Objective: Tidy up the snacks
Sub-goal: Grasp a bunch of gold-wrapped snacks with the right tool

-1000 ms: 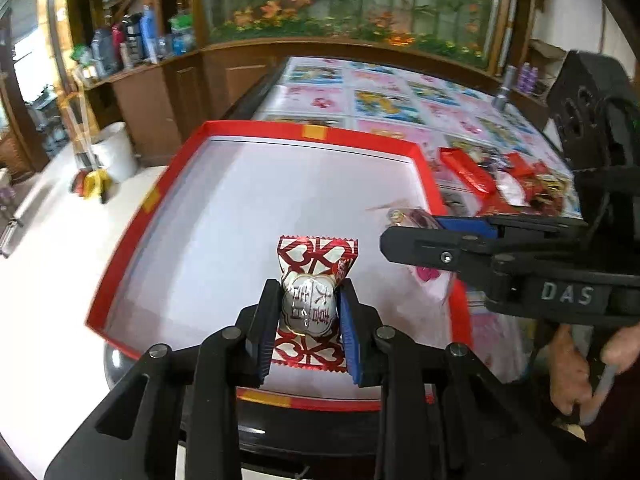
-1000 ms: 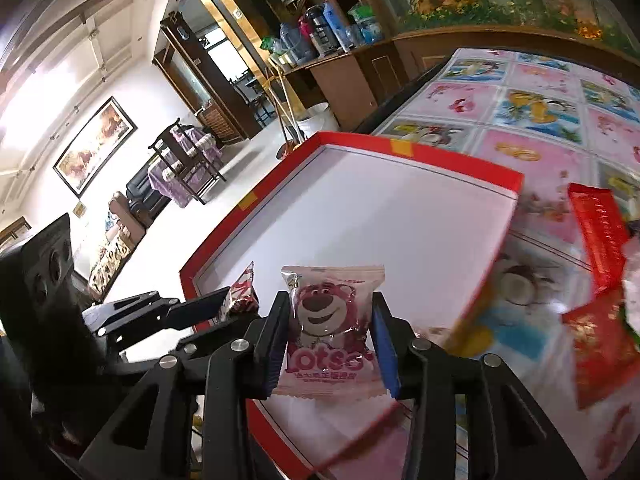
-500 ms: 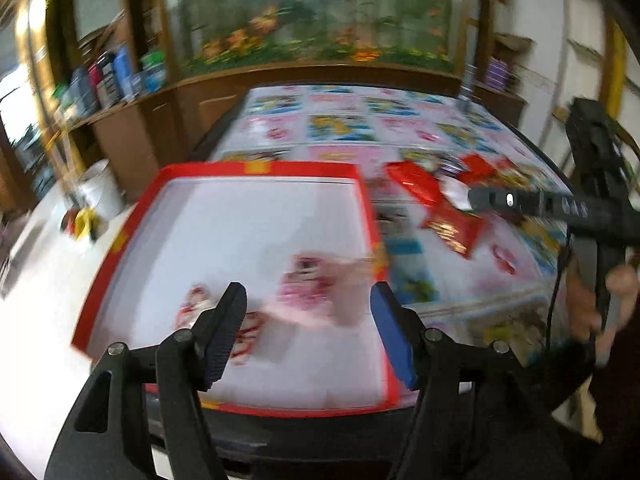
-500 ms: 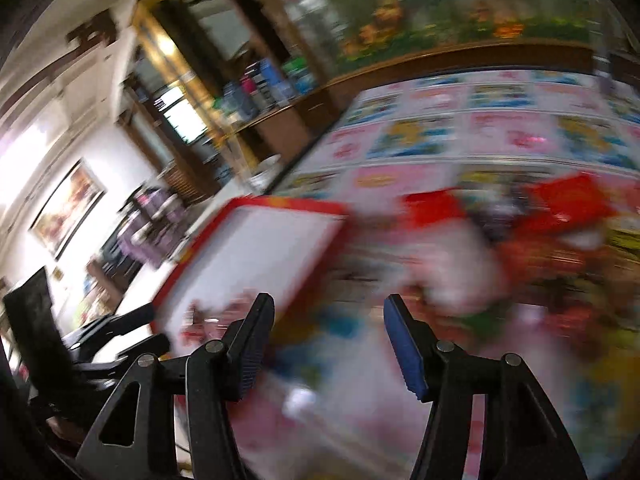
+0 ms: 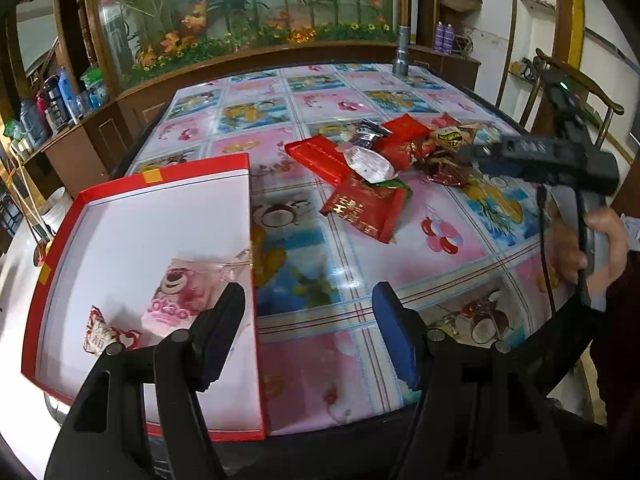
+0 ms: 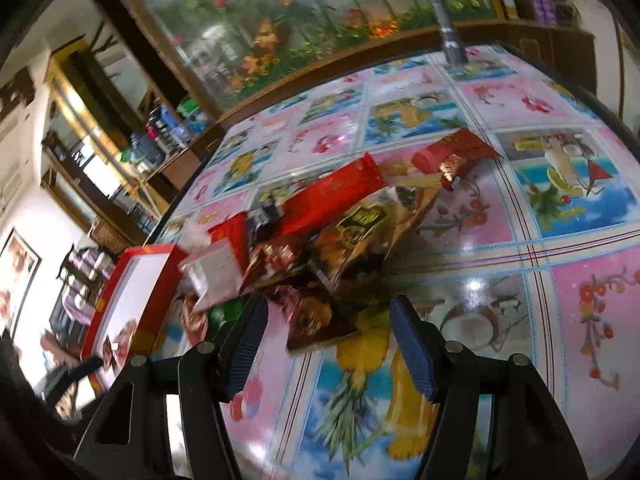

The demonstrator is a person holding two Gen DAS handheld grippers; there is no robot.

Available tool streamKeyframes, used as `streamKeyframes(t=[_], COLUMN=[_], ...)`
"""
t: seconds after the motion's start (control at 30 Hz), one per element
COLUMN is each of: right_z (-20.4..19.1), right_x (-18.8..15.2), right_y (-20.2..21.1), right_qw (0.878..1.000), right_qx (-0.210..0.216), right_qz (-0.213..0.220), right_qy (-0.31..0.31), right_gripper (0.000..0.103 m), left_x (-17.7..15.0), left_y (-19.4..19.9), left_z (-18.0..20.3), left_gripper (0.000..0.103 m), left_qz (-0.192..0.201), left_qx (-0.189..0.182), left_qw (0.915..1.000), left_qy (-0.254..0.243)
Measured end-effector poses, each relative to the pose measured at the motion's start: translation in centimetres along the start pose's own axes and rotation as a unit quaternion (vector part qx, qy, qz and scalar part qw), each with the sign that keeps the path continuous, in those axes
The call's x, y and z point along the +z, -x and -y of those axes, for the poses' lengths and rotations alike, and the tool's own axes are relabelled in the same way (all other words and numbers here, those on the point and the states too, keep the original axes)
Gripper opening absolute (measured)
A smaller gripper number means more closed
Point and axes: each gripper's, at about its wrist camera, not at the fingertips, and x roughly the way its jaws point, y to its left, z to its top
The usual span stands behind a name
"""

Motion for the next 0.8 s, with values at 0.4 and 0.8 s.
streamKeyframes(t=[0.4, 0.8], right_z=[4.2, 4.8], right_x=[4.3, 3.7], right_y=[-4.6, -5.0], right_qw=[0.990, 0.987], right_qx=[0.046, 0.067], right_qz=[-0.032, -0.034], right_qy=[-0.130, -0.141], right_gripper=[0.052, 0.026], left_x=[2.8, 5.8], left_y=[-2.7, -7.8], left_z=[1.9, 3.0], left_gripper=[0.067, 0.067], left_qz=[-0.013, -0.039], left_qx=[-0.006, -0.043], left_qw=[0.9999, 0.9978], left_qy=[0.000, 0.032])
